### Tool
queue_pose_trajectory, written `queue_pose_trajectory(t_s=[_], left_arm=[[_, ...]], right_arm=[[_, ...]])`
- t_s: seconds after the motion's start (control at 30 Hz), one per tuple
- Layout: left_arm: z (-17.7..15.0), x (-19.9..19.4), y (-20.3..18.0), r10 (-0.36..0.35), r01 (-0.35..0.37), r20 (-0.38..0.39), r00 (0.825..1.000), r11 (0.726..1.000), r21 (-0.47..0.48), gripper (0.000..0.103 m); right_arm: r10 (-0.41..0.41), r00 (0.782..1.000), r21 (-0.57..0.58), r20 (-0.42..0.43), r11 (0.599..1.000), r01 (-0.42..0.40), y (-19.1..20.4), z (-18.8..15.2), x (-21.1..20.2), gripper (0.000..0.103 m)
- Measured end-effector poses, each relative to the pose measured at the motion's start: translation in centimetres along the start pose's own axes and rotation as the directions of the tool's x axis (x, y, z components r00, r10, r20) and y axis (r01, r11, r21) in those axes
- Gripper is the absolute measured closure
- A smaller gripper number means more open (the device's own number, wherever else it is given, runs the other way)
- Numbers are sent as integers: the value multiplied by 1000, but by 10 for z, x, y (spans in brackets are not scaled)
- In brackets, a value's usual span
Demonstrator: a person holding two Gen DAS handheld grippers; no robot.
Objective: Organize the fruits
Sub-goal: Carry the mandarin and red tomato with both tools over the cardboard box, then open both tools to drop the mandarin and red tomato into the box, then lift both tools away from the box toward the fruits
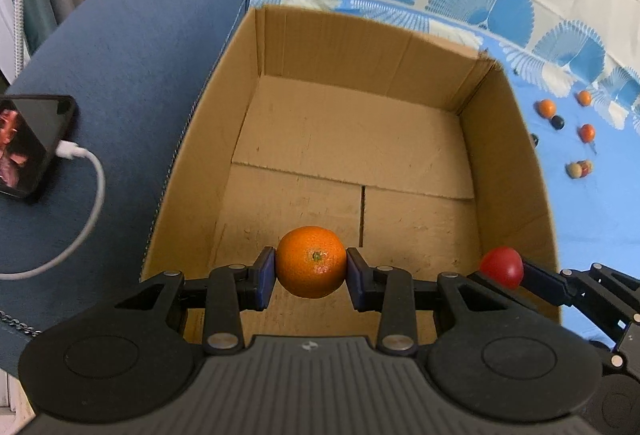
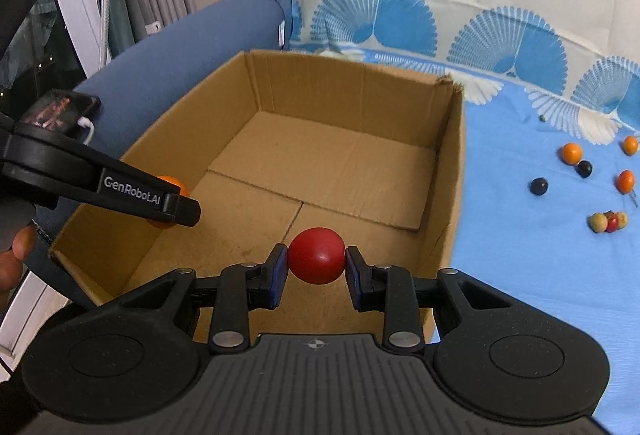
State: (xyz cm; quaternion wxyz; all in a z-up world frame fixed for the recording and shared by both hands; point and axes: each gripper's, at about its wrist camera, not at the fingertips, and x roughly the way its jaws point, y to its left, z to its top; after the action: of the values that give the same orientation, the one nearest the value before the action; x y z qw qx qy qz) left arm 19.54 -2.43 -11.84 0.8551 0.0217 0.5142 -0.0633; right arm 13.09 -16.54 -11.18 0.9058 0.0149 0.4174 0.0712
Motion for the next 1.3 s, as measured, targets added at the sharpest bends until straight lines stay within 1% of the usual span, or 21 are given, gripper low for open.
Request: queue_pose_trajectory(t_s=[0.23,0.43,0.5,0.53,0.57,0.6,0.63,0.67,0.7,0.73,0.77,0.8,0.87,0.93,1.0,1.07,1.1,1.17,1.2,1.23,1.3], left_arm=[[-3,23,4,14,-14,-39,999,1000,0,62],[-6,36,2,25,-24,-65,998,1000,9,62],[-8,37,1,29,-28,-60,998,999,18,62],[-8,37,1,32,-31,-56,998,999,18,58],[-8,37,1,31,-31,-53,998,999,16,42],[-8,35,2,29,-28,-47,998,1000,12,31],[-7,32,3,29,-29,-37,999,1000,4,10],[-6,27,3,35,-35,-15,999,999,-5,2],[-6,21,3,40,-40,5,999,999,-7,0],[-5,16,2,47,-47,22,999,999,1,0],[-4,13,1,50,-50,19,999,999,11,0],[-3,10,0,53,-53,3,999,998,21,0],[-1,4,-3,62,-61,-67,996,998,23,0],[0,-8,-4,64,-63,-116,991,998,12,0],[1,-31,-4,58,-59,-116,992,998,2,0],[1,-65,-5,47,-47,-74,996,999,1,0],[3,-82,-6,44,-43,-55,998,999,4,0],[6,-123,-9,29,-29,-21,999,1000,11,0],[8,-146,-11,21,-21,-1,1000,1000,15,0],[9,-163,-14,11,-12,17,1000,1000,19,0],[8,-209,-22,-14,12,65,998,999,34,0]], right_arm=[[0,999,-11,-48,1000,-1,-2,-8,23,71],[-15,999,-47,-52,999,12,1,-12,28,71],[-11,999,-53,-52,999,8,2,-13,27,70],[5,998,-43,-57,999,-7,1,-11,27,70],[9,998,-36,-60,999,-11,-1,-10,27,70],[9,998,-36,-60,999,-11,-1,-10,27,68],[5,998,-29,-61,1000,-6,-2,-8,27,63],[-7,999,-31,-48,1000,6,-2,-6,22,49],[-7,999,-31,-48,1000,6,-2,-6,22,39],[-14,999,-34,-33,999,13,-2,-5,18,35],[-23,1000,-41,-18,999,22,-1,-4,13,28],[-32,999,-47,-5,998,31,-1,-3,7,23],[-50,999,-48,12,998,50,0,-2,-5,22],[-55,998,-27,22,998,55,-1,-2,-20,22],[-68,997,21,40,998,67,-6,-4,-49,22],[-72,996,35,47,997,70,-9,-6,-59,22],[-85,994,64,67,995,81,-13,-9,-81,22],[-93,993,78,77,993,87,-16,-11,-92,22],[-109,989,104,96,990,99,-20,-14,-112,22],[-109,989,104,96,990,99,-20,-14,-112,22],[-122,986,129,118,986,106,-24,-17,-132,22]])
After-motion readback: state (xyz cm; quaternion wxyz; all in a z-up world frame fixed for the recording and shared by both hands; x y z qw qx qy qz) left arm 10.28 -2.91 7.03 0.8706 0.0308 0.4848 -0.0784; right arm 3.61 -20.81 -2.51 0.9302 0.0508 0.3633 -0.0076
